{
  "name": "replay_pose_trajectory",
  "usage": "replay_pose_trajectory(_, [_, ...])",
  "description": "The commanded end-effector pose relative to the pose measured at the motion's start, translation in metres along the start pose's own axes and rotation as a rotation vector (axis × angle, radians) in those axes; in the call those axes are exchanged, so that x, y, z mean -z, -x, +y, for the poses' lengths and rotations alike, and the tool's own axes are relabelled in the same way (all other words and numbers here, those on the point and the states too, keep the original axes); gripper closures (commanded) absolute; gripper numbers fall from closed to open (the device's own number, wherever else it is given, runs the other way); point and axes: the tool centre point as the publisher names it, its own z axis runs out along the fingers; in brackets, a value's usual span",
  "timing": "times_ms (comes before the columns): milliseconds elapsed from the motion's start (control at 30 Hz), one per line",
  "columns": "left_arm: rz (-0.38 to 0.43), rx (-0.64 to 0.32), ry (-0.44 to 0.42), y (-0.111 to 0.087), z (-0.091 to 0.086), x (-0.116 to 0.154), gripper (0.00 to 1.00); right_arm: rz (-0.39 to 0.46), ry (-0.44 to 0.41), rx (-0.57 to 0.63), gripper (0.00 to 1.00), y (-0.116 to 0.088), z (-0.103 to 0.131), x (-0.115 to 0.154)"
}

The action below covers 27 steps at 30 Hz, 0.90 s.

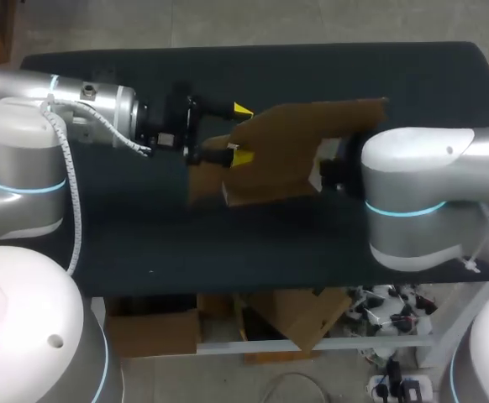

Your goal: Assemble the packaging by folding the flat box into shape, placing the metal phone stand inside, and closing the box properly

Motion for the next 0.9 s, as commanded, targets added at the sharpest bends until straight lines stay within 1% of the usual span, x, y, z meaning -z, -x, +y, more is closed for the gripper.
replay_pose_trajectory(33, [-0.004, -0.003, 0.005, -0.005, 0.000, 0.013, 0.00, 0.033, -0.120, -0.008, 1.00, 0.012, 0.004, 0.003])
replay_pose_trajectory(133, [-0.003, -0.005, 0.015, -0.006, 0.000, 0.018, 0.00, 0.040, -0.138, -0.017, 1.00, 0.016, 0.001, 0.004])
replay_pose_trajectory(300, [0.007, -0.016, 0.042, -0.008, -0.001, 0.027, 0.00, 0.079, -0.164, -0.028, 1.00, 0.022, -0.002, 0.008])
replay_pose_trajectory(467, [0.023, -0.025, 0.041, -0.011, -0.001, 0.035, 0.00, 0.139, -0.191, -0.038, 1.00, 0.032, -0.004, 0.014])
replay_pose_trajectory(500, [0.024, -0.025, 0.041, -0.012, -0.001, 0.036, 0.00, 0.140, -0.203, -0.037, 1.00, 0.034, -0.004, 0.015])
replay_pose_trajectory(567, [0.030, -0.029, 0.042, -0.013, 0.000, 0.039, 0.00, 0.174, -0.204, -0.035, 1.00, 0.036, -0.005, 0.016])
replay_pose_trajectory(767, [0.041, -0.046, 0.052, -0.014, 0.001, 0.050, 0.00, 0.201, -0.277, -0.034, 1.00, 0.043, -0.003, 0.021])
replay_pose_trajectory(900, [0.051, -0.057, 0.072, -0.015, 0.001, 0.055, 0.00, 0.214, -0.348, -0.035, 1.00, 0.048, 0.000, 0.024])
